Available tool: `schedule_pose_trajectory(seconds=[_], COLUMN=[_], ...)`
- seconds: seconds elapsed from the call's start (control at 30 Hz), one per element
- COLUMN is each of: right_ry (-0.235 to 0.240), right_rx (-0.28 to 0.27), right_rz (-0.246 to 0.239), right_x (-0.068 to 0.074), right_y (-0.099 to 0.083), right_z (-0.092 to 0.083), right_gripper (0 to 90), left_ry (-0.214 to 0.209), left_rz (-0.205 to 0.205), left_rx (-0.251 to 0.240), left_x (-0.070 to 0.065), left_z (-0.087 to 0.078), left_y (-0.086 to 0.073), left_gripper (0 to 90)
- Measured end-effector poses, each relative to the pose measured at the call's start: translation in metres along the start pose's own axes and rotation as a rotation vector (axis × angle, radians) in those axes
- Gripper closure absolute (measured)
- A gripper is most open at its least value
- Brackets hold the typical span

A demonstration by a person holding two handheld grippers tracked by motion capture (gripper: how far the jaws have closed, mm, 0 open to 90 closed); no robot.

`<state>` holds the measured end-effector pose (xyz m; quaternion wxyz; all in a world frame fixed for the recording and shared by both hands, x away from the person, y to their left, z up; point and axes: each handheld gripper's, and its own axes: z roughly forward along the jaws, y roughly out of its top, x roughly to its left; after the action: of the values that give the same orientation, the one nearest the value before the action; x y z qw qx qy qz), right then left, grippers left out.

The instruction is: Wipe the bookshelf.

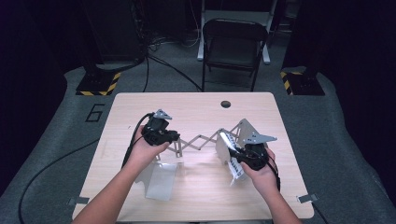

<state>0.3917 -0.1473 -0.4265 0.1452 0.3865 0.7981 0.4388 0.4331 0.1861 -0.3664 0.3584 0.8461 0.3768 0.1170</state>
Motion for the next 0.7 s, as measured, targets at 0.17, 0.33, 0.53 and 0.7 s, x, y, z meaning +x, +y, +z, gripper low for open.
schedule_pose_trajectory(seconds=[0.17, 0.33, 0.53, 0.7], right_ry=[-0.01, -0.051, -0.11, -0.177], right_rx=[-0.085, 0.073, 0.061, -0.11], right_rz=[-0.037, -0.067, -0.065, -0.039], right_x=[0.003, 0.002, 0.003, 0.006], right_y=[0.015, -0.001, -0.005, 0.008], right_z=[-0.011, 0.011, 0.014, -0.012], right_gripper=[80.7, 80.7, 80.7, 80.7], left_ry=[-0.002, 0.0, -0.002, -0.002], left_rz=[0.0, 0.002, -0.001, 0.002], left_rx=[0.002, 0.001, 0.001, 0.002], left_x=[0.0, 0.0, 0.0, 0.001], left_z=[0.0, 0.0, 0.0, 0.0], left_y=[0.0, 0.0, 0.0, 0.0], left_gripper=[79.3, 79.3, 79.3, 79.3])
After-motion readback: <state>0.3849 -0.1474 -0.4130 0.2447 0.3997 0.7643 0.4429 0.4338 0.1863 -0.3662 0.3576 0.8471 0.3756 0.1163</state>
